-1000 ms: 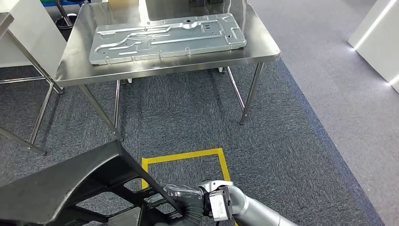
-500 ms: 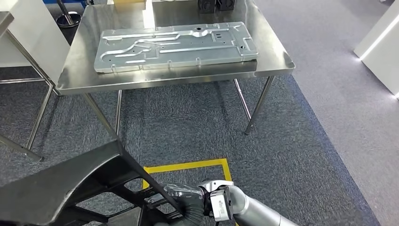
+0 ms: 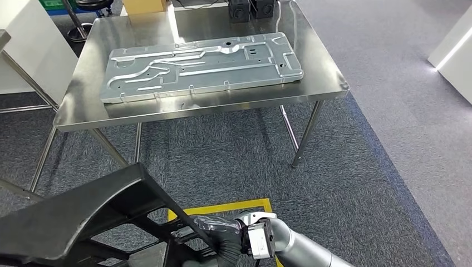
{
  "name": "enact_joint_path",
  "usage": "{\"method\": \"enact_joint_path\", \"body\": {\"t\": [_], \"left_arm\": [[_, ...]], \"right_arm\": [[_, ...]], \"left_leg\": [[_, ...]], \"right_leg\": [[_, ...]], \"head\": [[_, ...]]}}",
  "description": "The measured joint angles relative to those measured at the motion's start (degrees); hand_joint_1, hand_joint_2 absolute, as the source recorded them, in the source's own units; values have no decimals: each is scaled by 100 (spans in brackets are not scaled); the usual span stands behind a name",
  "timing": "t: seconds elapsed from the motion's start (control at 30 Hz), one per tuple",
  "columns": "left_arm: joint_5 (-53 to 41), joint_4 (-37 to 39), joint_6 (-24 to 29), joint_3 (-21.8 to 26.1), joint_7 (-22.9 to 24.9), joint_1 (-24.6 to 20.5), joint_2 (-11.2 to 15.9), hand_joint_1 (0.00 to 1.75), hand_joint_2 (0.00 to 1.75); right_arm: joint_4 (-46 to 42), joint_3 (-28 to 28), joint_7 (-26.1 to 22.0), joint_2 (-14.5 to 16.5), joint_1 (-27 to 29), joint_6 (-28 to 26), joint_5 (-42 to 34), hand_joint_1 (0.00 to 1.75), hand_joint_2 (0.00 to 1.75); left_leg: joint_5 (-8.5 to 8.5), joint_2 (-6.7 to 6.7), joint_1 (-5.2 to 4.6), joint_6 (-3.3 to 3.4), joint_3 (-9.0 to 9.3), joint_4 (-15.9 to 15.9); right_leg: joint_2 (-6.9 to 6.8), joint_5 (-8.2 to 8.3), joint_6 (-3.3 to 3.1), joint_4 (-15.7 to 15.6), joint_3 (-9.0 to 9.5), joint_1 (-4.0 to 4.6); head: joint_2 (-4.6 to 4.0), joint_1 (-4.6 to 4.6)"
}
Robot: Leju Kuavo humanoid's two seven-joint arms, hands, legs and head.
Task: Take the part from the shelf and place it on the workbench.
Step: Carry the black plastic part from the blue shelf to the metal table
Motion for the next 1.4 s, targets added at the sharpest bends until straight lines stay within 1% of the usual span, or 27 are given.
{"method": "enact_joint_path", "body": {"t": [0.03,0.1,0.17,0.27,0.33,0.37,0.43,0.47,0.5,0.53,0.57,0.6,0.63,0.67,0.8,0.87,0.93,0.97,1.0,1.03,1.1,1.13,1.2,1.23,1.3,1.37,1.4], "left_arm": [[-2,0,0,-1,-1,5,0,0,175],[-6,0,1,1,-2,7,5,0,175],[-8,0,2,3,-3,7,13,0,175],[-10,0,2,6,-10,10,20,0,175],[-15,-1,2,8,-15,-3,21,0,175],[-19,-1,2,9,-17,-8,22,0,175],[-27,-1,2,15,-18,-10,22,0,175],[-32,0,2,20,-18,-4,21,0,175],[-36,0,2,25,-17,1,19,0,175],[-39,0,3,30,-17,3,17,0,175],[-43,0,5,33,-17,4,16,0,175],[-47,0,8,36,-17,3,15,0,175],[-52,0,11,38,-16,-4,15,0,175],[-57,-1,14,40,-15,-11,16,0,175],[-92,0,16,42,-7,-25,13,0,175],[-99,0,15,42,-6,-47,13,0,175],[-108,0,16,42,-6,-50,13,0,175],[-114,0,17,42,-5,-39,13,0,175],[-125,0,17,42,-5,-27,13,0,175],[-138,0,17,42,-4,-18,13,0,175],[-162,0,16,42,-5,-14,15,0,175],[-170,0,16,41,-6,-17,18,0,175],[-178,-1,16,40,-10,-20,27,0,175],[-185,-1,16,40,-13,-15,33,0,175],[-203,-1,15,39,-21,-6,50,0,175],[-221,-1,12,38,-31,-21,58,0,175],[-227,-2,11,37,-36,-28,59,0,175]], "right_arm": [[7,0,0,0,2,0,-2,171,175],[12,0,1,0,2,0,-8,171,175],[18,0,1,0,2,1,-14,171,175],[22,-1,1,0,9,4,-14,171,175],[21,-2,-1,0,3,6,-14,171,175],[21,-4,-1,0,3,8,-13,171,175],[21,-10,-1,0,22,18,-6,171,175],[21,-15,0,0,42,24,3,171,175],[21,-20,0,0,59,29,11,171,175],[21,-27,0,0,69,33,19,171,175],[20,-35,0,0,74,34,23,171,175],[21,-44,2,0,70,40,21,171,175],[22,-54,9,2,56,51,8,171,175],[22,-66,23,9,38,68,-13,171,175],[13,-151,118,85,-74,116,-129,171,175],[4,-187,133,121,-127,119,-150,171,175],[6,-201,134,134,-140,121,-154,171,175],[7,-204,135,137,-132,117,-154,171,175],[8,-209,135,138,-123,111,-154,171,175],[8,-216,134,138,-116,104,-154,171,175],[8,-236,130,139,-114,89,-152,171,175],[8,-243,128,139,-115,84,-150,171,175],[4,-256,127,140,-109,74,-146,171,175],[-1,-266,127,139,-103,70,-146,171,175],[-26,-299,129,135,-91,61,-145,171,175],[-63,-335,130,131,-89,51,-145,171,175],[-77,-351,132,128,-79,46,-144,171,175]], "left_leg": [[183,1,2,16,25,-252],[729,8,-12,66,190,-954],[940,14,-40,115,301,-1342],[993,3,-42,215,428,-1439],[996,2,-29,271,533,-1474],[983,6,-28,286,558,-1482],[946,5,-29,297,575,-1479],[921,2,-27,291,589,-1476],[892,-1,-24,281,616,-1473],[857,-4,-18,265,657,-1470],[812,-7,-11,243,711,-1469],[772,-8,-5,216,755,-1474],[736,-9,-4,184,784,-1476],[704,-4,-6,147,797,-1484],[647,12,-4,8,839,-1323],[480,14,14,-24,607,-856],[214,14,18,-46,139,-126],[145,14,18,-51,-70,131],[180,14,18,-47,-199,216],[349,14,16,-29,-216,71],[876,17,2,42,-25,-635],[1021,23,-20,73,78,-969],[1074,34,-69,122,196,-1305],[1020,37,-87,149,220,-1347],[1052,26,-75,216,330,-1422],[1014,19,-53,265,459,-1466],[981,20,-52,281,505,-1476]], "right_leg": [[5,-47,7,2,61,3],[7,-141,36,14,183,14],[14,-222,93,31,255,26],[17,-244,194,199,279,20],[8,-399,253,505,166,3],[3,-554,282,773,18,-13],[-2,-852,329,1394,-400,-42],[-5,-878,346,1573,-568,-59],[-7,-782,357,1570,-647,-74],[-9,-572,360,1371,-622,-87],[-12,-278,356,1015,-522,-98],[-14,-55,343,677,-413,-99],[-18,43,321,385,-328,-87],[-22,96,289,210,-286,-77],[-13,34,115,102,-165,-62],[-26,-22,46,86,-62,-60],[-33,-96,8,86,4,-35],[-29,-133,1,87,39,-21],[-22,-173,-3,88,83,-7],[-16,-216,-2,88,141,5],[-13,-314,9,85,277,21],[-14,-359,23,85,333,28],[-15,-423,78,99,389,26],[-14,-428,112,117,407,22],[-14,-449,178,219,424,12],[-12,-538,244,582,236,-5],[-11,-631,271,897,27,-23]], "head": [[0,0],[0,1],[0,2],[0,6],[0,10],[0,13],[0,14],[0,13],[0,14],[0,13],[0,14],[-1,14],[-1,20],[-1,26],[0,36],[0,33],[0,31],[0,31],[0,30],[0,30],[0,32],[0,37],[0,38],[0,37],[0,34],[0,47],[0,55]]}}
